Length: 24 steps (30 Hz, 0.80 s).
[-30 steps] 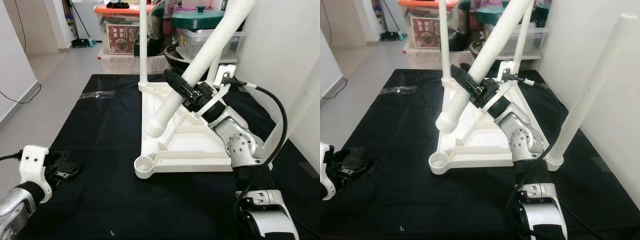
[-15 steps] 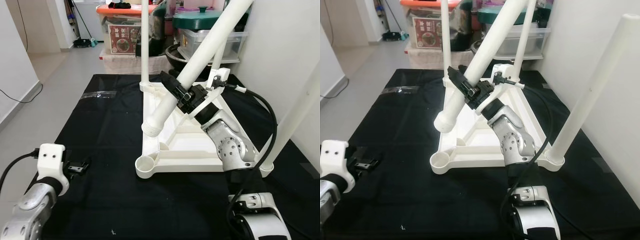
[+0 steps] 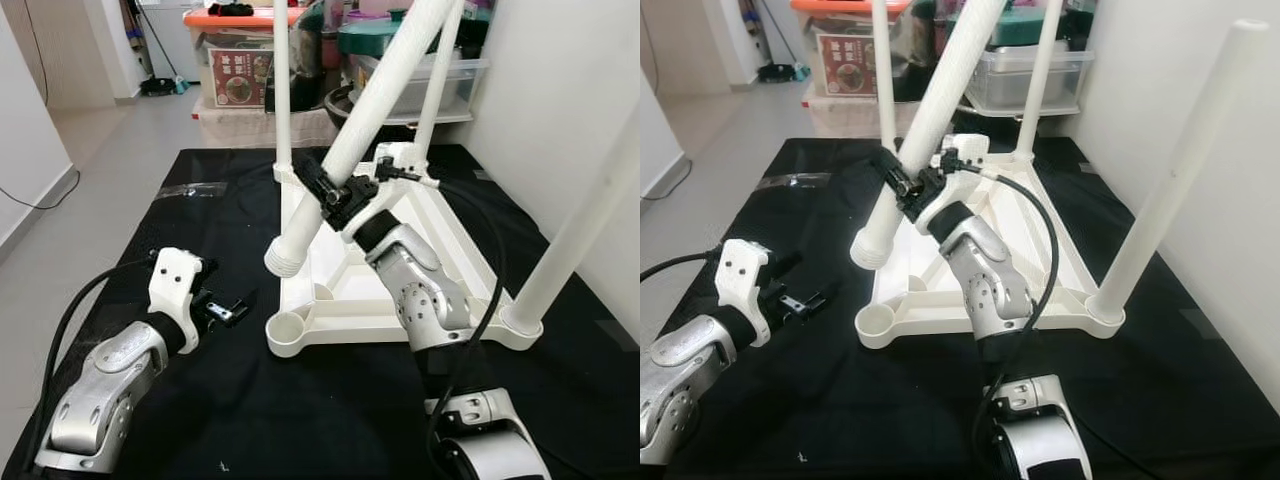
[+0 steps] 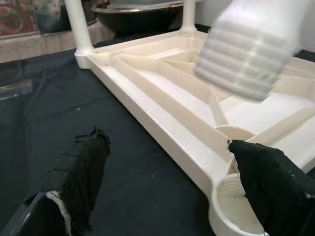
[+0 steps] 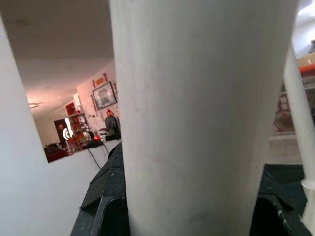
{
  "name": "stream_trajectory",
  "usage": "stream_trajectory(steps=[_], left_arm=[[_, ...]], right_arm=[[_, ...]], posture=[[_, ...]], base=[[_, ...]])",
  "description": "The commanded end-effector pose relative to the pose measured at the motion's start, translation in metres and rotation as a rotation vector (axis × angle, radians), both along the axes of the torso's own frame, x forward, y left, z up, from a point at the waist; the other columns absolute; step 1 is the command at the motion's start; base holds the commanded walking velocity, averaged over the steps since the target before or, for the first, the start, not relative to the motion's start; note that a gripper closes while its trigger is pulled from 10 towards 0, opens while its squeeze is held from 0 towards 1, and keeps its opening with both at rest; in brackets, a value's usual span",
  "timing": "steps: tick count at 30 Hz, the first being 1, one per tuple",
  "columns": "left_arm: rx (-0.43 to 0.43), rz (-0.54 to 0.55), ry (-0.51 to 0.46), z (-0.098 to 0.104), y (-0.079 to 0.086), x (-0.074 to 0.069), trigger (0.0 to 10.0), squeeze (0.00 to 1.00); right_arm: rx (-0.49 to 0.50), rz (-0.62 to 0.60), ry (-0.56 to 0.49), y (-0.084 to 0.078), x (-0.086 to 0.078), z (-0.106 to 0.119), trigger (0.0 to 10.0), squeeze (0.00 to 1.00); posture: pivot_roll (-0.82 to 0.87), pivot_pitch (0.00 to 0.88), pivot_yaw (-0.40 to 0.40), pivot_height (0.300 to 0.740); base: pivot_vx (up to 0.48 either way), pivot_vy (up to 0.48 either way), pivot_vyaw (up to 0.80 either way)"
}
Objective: Building children table
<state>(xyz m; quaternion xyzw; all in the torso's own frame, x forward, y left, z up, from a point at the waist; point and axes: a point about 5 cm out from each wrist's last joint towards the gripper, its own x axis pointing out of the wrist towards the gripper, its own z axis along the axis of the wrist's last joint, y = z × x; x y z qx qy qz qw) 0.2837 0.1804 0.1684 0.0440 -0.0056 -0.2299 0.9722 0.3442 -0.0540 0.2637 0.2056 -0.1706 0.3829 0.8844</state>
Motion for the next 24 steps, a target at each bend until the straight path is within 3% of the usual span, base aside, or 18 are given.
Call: stream_trajectory(steps=[1, 6, 13, 24], left_arm=[[0.019, 0.001, -0.016, 0.001, -0.001, 0.003, 10.0, 0.00], [0.011, -0.005, -0.014, 0.001, 0.000, 0.005, 10.0, 0.00], [0.012, -0.081, 0.001, -0.001, -0.010, 0.006, 10.0, 0.00], [0.040, -0.232, 0.035, -0.008, -0.033, -0.003, 10.0, 0.00]], right_arm=[[-0.005, 0.068, -0.042, 0.012, -0.009, 0.007, 0.0, 0.00], [-0.012, 0.107, -0.053, 0.018, -0.014, 0.007, 0.0, 0.00], [-0.034, 0.246, -0.062, 0.047, -0.038, -0.003, 0.0, 0.00], [-0.044, 0.296, -0.063, 0.060, -0.046, -0.005, 0.0, 0.00]], posture=[[0.09, 0.000, -0.001, 0.740], [0.09, 0.000, 0.001, 0.740], [0.08, 0.000, 0.003, 0.740], [0.09, 0.000, -0.003, 0.740]], base=[[0.000, 0.000, 0.00], [0.000, 0.000, 0.00], [0.000, 0.000, 0.00], [0.000, 0.000, 0.00]])
